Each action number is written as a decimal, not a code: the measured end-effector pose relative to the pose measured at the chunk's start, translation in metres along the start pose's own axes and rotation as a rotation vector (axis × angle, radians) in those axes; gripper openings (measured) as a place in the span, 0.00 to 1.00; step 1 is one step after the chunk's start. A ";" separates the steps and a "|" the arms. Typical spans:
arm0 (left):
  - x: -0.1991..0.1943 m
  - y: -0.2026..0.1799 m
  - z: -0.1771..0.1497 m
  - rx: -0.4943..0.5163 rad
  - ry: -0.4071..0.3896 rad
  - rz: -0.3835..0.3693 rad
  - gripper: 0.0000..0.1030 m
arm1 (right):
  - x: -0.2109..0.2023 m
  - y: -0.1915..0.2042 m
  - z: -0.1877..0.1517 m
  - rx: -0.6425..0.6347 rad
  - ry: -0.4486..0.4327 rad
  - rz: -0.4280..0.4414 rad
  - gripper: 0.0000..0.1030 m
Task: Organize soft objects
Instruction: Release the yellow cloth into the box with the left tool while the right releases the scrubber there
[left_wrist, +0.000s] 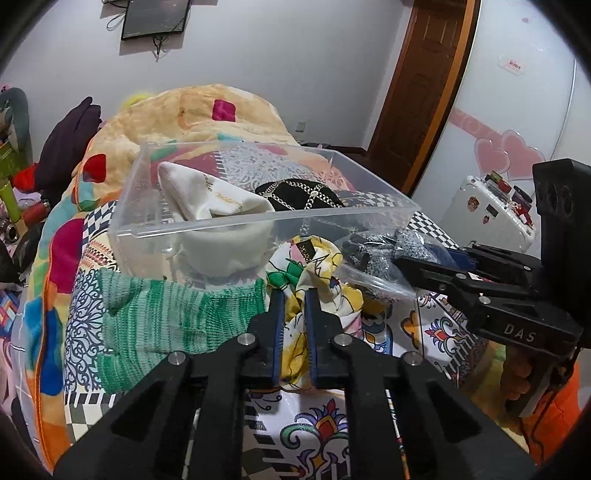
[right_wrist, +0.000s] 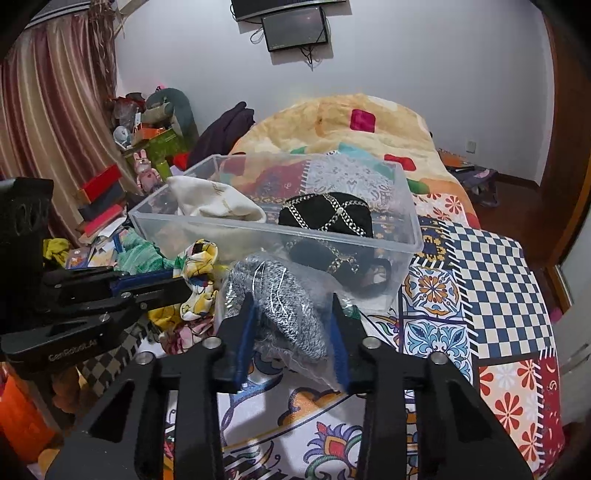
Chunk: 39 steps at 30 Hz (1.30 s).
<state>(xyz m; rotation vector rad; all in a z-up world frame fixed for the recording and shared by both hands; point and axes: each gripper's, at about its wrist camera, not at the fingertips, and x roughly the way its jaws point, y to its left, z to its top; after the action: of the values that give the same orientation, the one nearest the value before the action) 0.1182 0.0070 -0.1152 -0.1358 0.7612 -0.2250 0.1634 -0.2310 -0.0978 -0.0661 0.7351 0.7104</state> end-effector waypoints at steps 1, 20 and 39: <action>-0.003 0.000 0.000 -0.002 -0.010 0.004 0.06 | -0.001 0.001 0.001 0.001 -0.003 0.003 0.29; -0.074 0.008 0.048 -0.024 -0.263 0.058 0.05 | -0.044 0.006 0.039 -0.020 -0.164 -0.044 0.27; 0.008 0.007 0.086 0.007 -0.175 0.110 0.05 | 0.009 -0.018 0.073 -0.008 -0.138 -0.111 0.27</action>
<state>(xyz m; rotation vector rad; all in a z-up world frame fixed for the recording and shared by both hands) 0.1845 0.0153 -0.0601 -0.1045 0.5922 -0.1093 0.2224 -0.2180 -0.0518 -0.0638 0.5918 0.6053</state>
